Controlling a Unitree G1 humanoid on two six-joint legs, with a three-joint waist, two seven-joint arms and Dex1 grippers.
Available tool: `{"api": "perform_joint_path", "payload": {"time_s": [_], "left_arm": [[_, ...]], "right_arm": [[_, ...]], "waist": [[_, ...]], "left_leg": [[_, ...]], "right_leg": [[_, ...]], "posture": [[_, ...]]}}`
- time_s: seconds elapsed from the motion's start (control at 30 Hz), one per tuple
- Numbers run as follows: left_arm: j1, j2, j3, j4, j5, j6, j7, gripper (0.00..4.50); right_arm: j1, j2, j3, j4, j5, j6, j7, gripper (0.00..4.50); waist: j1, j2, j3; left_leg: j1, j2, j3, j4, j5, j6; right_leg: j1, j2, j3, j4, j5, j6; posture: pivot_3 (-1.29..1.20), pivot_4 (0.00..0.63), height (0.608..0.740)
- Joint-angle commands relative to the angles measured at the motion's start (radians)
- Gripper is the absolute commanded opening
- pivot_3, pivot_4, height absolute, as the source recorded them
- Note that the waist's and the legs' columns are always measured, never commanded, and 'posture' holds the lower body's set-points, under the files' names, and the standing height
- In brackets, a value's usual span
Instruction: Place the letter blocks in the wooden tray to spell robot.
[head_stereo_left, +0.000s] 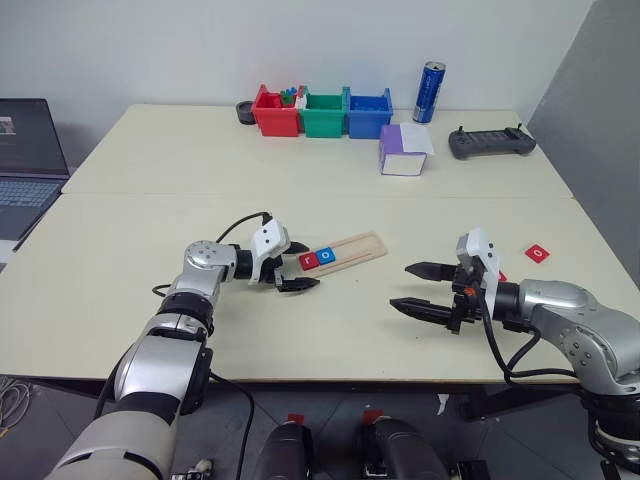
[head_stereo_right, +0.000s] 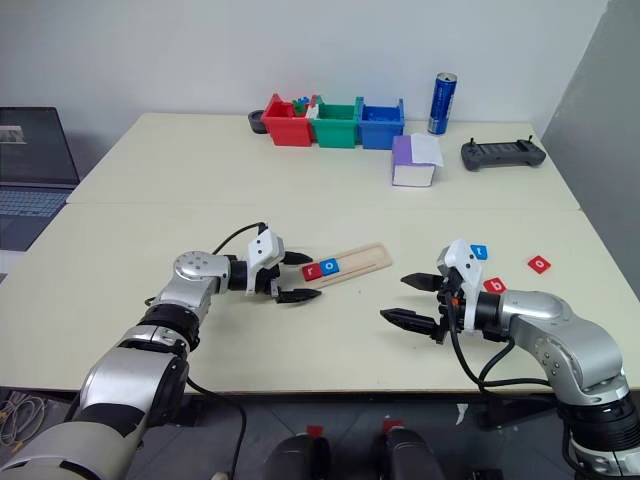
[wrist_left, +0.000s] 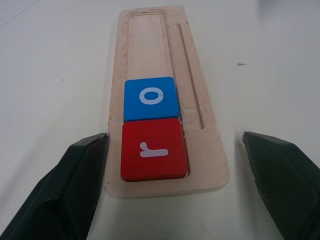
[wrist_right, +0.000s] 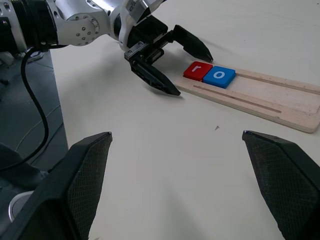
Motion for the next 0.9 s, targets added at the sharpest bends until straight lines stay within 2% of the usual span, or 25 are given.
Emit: {"api": "perform_joint_path", "payload": {"time_s": [0.03,0.13,0.23,0.37,0.9], "left_arm": [[-0.003,0.004,-0.034,0.029,0.059,-0.023,0.039,4.50],[-0.004,0.003,-0.038,0.034,0.067,-0.032,0.052,4.50],[-0.005,-0.002,-0.037,0.035,0.069,-0.036,0.062,3.87],[-0.007,-0.007,-0.036,0.035,0.072,-0.039,0.074,2.77],[-0.030,-0.001,0.019,0.016,0.025,-0.046,0.048,2.72]], "right_arm": [[-0.002,-0.010,-0.018,-0.044,0.006,-0.015,-0.006,4.45],[-0.002,-0.014,-0.015,-0.049,0.002,-0.015,-0.012,4.45],[-0.003,-0.014,-0.015,-0.055,0.005,-0.014,-0.018,4.50],[-0.003,-0.016,-0.015,-0.059,0.005,-0.011,-0.019,4.50],[-0.018,-0.021,0.002,-0.040,-0.005,-0.018,-0.007,4.50]], "waist": [[0.001,0.000,0.000],[0.001,-0.001,-0.001],[0.000,-0.001,-0.001],[0.001,-0.001,-0.001],[0.000,-0.002,-0.001]], "left_leg": [[0.000,0.000,0.000,0.000,0.000,0.000],[0.001,0.000,0.000,0.000,0.000,0.000],[0.001,0.000,0.000,0.000,0.000,0.000],[0.001,0.000,0.000,0.001,0.000,0.000],[0.000,0.000,-0.001,0.000,0.000,0.000]], "right_leg": [[0.000,0.000,0.000,0.000,0.000,0.000],[0.000,0.000,0.000,0.001,0.000,0.000],[0.000,0.000,0.000,0.002,0.000,0.000],[0.000,0.000,0.000,0.002,0.000,0.000],[0.000,0.000,-0.001,0.002,0.000,0.000]], "posture": [[0.00,0.150,0.740],[0.00,0.150,0.740],[0.00,0.150,0.740],[0.00,0.150,0.740],[0.00,0.150,0.740]]}}
